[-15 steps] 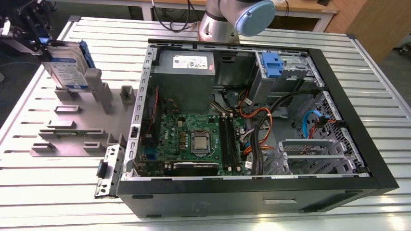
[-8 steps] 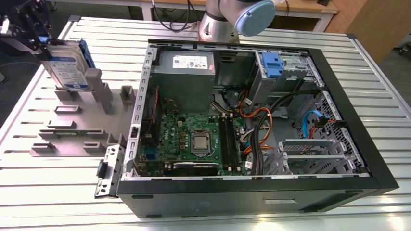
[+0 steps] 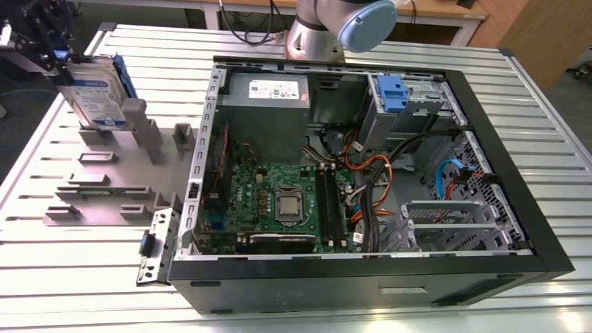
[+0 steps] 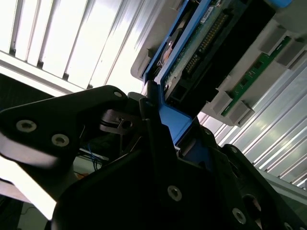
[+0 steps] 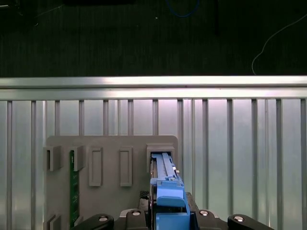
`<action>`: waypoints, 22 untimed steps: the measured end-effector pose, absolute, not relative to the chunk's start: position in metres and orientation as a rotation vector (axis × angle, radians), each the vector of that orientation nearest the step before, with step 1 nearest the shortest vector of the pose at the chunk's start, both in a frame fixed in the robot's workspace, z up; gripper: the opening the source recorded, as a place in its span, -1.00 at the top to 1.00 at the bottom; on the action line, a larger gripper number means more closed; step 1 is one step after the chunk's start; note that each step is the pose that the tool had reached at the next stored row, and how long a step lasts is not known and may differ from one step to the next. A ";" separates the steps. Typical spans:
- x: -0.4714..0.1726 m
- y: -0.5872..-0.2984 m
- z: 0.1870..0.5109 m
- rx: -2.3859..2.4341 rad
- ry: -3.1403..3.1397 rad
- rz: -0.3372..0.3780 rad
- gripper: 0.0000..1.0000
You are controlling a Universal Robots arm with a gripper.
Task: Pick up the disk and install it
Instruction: 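Pick up the disk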
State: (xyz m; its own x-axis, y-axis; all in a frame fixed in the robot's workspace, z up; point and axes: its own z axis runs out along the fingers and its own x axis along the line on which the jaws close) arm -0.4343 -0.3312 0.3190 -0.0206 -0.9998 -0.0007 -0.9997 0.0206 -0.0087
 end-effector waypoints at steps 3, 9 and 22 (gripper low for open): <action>-0.434 -0.331 0.320 -2.194 2.240 -0.009 0.27; -0.434 -0.331 0.323 -2.194 2.240 -0.009 0.27; -0.434 -0.331 0.328 -2.194 2.240 -0.009 0.27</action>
